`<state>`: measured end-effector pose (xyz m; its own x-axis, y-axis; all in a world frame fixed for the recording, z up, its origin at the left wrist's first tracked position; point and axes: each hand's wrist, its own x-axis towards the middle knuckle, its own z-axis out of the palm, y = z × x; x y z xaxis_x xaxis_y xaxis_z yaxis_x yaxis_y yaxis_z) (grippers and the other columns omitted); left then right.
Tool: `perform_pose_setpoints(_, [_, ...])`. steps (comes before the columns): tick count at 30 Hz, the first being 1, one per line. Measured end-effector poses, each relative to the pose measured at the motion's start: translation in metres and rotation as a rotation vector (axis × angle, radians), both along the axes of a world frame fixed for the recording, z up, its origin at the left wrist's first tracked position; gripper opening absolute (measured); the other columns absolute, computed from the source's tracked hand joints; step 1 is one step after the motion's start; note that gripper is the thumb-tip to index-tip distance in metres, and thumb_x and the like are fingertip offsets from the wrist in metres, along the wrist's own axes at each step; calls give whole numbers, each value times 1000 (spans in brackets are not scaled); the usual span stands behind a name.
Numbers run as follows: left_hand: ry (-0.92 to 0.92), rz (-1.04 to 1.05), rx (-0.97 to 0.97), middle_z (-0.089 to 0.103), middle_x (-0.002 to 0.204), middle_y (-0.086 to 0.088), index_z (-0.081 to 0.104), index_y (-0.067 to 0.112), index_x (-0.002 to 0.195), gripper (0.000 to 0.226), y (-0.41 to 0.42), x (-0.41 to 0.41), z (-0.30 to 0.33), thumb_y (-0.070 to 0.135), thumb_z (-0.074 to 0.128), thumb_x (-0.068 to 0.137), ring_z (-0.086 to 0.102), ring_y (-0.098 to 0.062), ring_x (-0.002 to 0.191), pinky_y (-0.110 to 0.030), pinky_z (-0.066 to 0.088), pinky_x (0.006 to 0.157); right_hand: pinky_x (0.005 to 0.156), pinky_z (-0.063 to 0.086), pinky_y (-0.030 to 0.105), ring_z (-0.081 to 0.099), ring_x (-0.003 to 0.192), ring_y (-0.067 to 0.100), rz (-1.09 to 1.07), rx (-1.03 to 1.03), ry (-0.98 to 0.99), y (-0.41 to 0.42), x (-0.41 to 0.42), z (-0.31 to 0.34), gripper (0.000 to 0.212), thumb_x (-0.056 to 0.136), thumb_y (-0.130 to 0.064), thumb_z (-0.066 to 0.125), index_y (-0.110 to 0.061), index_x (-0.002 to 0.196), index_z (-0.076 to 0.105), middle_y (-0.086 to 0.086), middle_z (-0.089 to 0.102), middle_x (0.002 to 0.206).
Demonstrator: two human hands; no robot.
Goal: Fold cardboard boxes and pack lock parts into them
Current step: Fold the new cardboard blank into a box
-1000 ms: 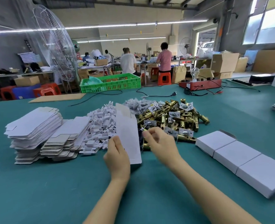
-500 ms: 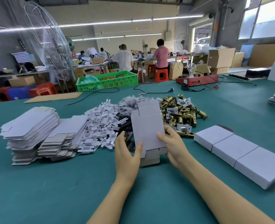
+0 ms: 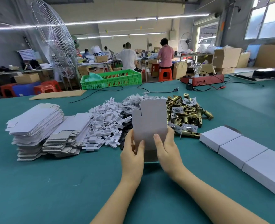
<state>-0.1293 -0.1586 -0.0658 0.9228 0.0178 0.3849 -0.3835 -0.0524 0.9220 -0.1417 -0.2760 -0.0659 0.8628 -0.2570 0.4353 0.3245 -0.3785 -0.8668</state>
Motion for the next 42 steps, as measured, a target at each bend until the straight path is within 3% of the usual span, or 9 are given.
perform_pose_setpoints(8, [-65,6,27,67,114,19,52,29,130,42,2,0,-4,22,68,92,62,5,104,-7,46,83,79,38,8,51,107,-3,-48,-46,19,4,-2,-2,64,89,-63,39,-27,138,22,-14,49,125])
perform_pose_setpoints(13, [-379,186,230,70,83,9,50,32,107,26,-4,-11,-6,13,60,93,61,-4,73,-8,41,61,91,38,12,41,111,-10,-80,-95,-118,-1,-5,10,58,87,-55,52,-14,127,44,-1,44,128])
perform_pose_setpoints(17, [-517,25,340,53,135,3,47,13,143,56,-13,-14,-5,-2,51,89,48,3,126,-9,36,102,99,46,24,52,123,8,239,166,-80,4,-8,16,82,80,-57,63,-24,147,30,-4,51,136])
perform_pose_setpoints(20, [-502,-164,450,39,151,-13,46,0,141,53,-12,-11,-8,9,58,90,35,-21,143,-28,30,116,93,52,28,62,113,14,305,474,-14,1,-5,21,46,88,-52,61,-24,124,61,-3,68,119])
perform_pose_setpoints(24, [-314,10,373,33,152,3,39,19,146,80,-5,-5,-1,59,66,82,28,-6,141,-19,27,113,73,58,31,71,93,22,276,606,7,-26,2,28,18,81,-38,63,-30,89,77,4,75,98])
perform_pose_setpoints(30, [-200,15,189,63,101,19,49,42,108,47,0,5,-1,10,75,85,61,10,89,-4,44,72,71,54,24,69,90,14,178,371,-84,-19,-1,26,35,77,-40,71,-27,108,60,-3,72,102])
perform_pose_setpoints(33, [-218,57,150,62,98,14,46,38,100,40,0,6,-1,5,66,91,62,3,87,-8,45,67,67,51,21,62,74,13,-103,129,-294,-15,-5,28,48,82,-34,71,-40,117,38,-10,57,100])
perform_pose_setpoints(38, [-361,60,199,61,99,-2,47,21,108,24,0,9,-7,8,59,92,61,-23,86,-30,52,71,81,45,27,50,95,21,-282,-374,-441,-15,-10,38,50,82,-29,73,-26,124,46,8,47,111])
perform_pose_setpoints(42, [-474,93,269,53,104,3,39,26,115,34,0,11,-9,8,54,90,49,-10,84,-10,41,72,89,42,36,40,95,22,-368,-433,-319,-14,-13,45,40,74,-36,81,-21,108,65,6,39,103])
